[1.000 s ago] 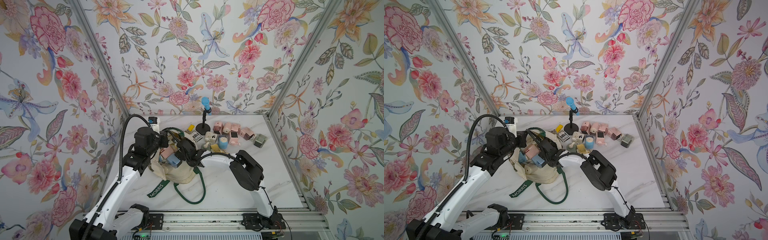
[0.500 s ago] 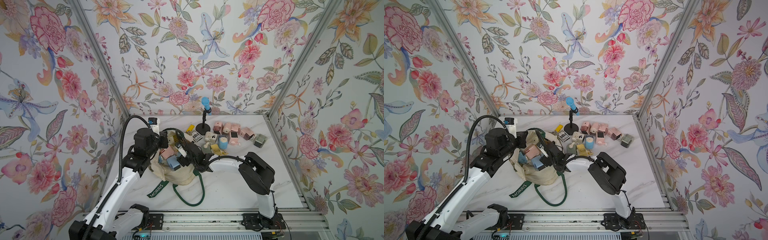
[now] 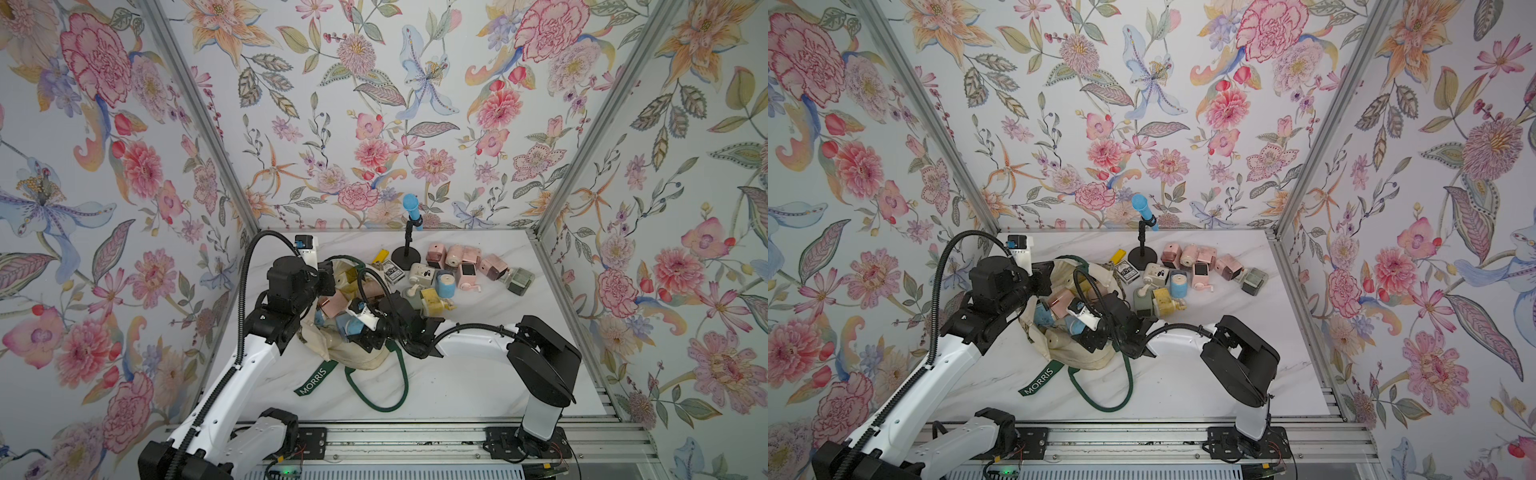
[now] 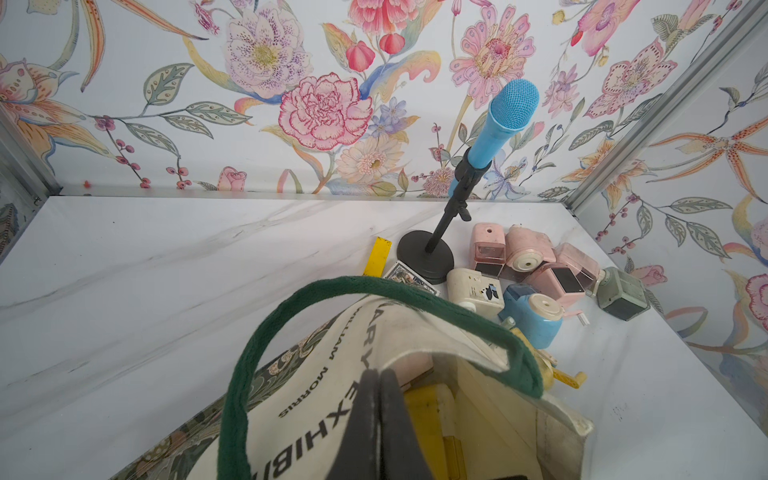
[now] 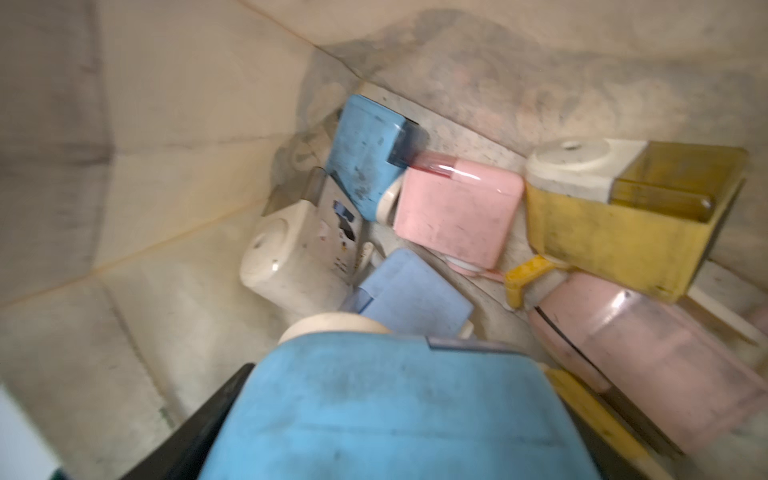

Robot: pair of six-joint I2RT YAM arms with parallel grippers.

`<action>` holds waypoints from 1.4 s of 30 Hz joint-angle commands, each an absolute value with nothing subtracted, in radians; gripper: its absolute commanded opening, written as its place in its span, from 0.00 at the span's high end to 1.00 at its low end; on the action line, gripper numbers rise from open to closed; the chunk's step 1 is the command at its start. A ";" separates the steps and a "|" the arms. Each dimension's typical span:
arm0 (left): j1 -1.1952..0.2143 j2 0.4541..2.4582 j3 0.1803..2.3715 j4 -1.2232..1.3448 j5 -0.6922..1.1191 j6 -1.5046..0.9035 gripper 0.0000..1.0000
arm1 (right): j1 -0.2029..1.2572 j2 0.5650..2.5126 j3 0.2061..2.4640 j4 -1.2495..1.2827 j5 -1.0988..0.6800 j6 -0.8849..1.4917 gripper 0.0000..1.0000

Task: Take out the pencil sharpeners from the tote bags
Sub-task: Pick up the pencil sharpener from the canvas bag, then place the pencil sharpener at the center of the board.

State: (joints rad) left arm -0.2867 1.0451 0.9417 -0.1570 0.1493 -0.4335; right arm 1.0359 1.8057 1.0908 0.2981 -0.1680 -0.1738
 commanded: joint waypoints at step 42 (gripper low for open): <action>-0.271 1.025 0.941 -0.086 0.128 -0.426 1.00 | 0.009 1.782 0.560 1.083 -0.342 0.816 0.36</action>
State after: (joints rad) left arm -0.2867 1.0451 0.9398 -0.1528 0.1497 -0.4339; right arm 0.0319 1.7473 0.5594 0.9176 -0.3012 0.7181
